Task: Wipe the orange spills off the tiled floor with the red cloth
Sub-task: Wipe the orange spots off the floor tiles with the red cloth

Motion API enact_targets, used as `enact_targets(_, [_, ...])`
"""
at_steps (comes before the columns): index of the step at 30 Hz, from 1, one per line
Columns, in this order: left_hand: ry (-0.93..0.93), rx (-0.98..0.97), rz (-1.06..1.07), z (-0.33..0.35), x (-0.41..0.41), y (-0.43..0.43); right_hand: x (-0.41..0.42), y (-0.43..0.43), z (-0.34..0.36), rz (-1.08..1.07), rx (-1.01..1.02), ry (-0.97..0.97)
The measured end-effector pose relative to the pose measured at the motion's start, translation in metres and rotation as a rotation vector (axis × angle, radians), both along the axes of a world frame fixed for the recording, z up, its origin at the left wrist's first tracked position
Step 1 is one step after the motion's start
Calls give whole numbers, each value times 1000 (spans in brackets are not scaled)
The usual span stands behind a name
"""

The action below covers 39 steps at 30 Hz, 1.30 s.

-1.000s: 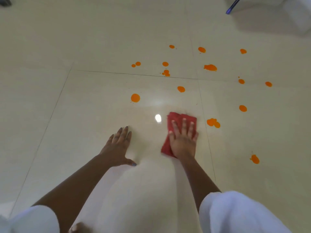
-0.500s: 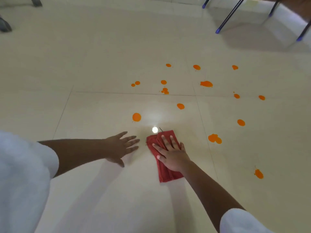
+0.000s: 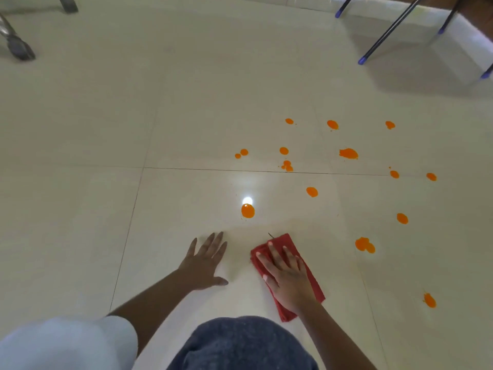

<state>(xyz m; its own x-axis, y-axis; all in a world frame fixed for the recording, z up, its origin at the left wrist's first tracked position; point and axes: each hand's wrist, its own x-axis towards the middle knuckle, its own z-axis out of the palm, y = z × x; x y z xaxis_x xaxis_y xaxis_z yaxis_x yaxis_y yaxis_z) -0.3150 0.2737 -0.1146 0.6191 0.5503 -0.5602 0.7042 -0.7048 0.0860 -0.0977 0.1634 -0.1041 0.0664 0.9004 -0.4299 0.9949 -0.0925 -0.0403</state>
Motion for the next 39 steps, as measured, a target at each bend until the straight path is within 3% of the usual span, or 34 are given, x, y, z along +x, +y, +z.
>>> enact_targets(5, [-122, 91, 79, -21, -15, 16, 4, 3, -36, 44, 180, -16])
enact_targets(11, [-285, 100, 185, -46, -26, 29, -56, 69, -45, 108, 336, 182])
enact_targets(16, [-273, 151, 201, -44, -30, 70, -9, 174, -60, -125, 322, 16])
enact_targets(20, [-309, 118, 215, -50, -24, 79, -6, 116, -57, -432, 398, 12])
enact_targets(23, [-364, 104, 259, -56, -21, 77, -57, 98, -54, -184, 349, 106])
enact_targets(26, [-405, 101, 269, -59, -23, 77, -57, 174, -55, 67, 358, 140])
enact_targets(29, [-408, 108, 271, -58, -24, 78, -5, 229, -58, -61, 267, 34])
enact_targets(32, [-395, 106, 278, -57, -23, 77, 28, 190, -60, -315, 334, 17])
enact_targets(34, [-377, 125, 284, -55, -21, 76, 2, 144, -55, -351, 394, -8])
enact_targets(36, [-359, 104, 295, -52, -20, 75, -40, 124, -56, -216, 358, 89])
enact_targets(39, [-372, 88, 305, -51, -21, 76, -69, 175, -56, 76, 370, 155])
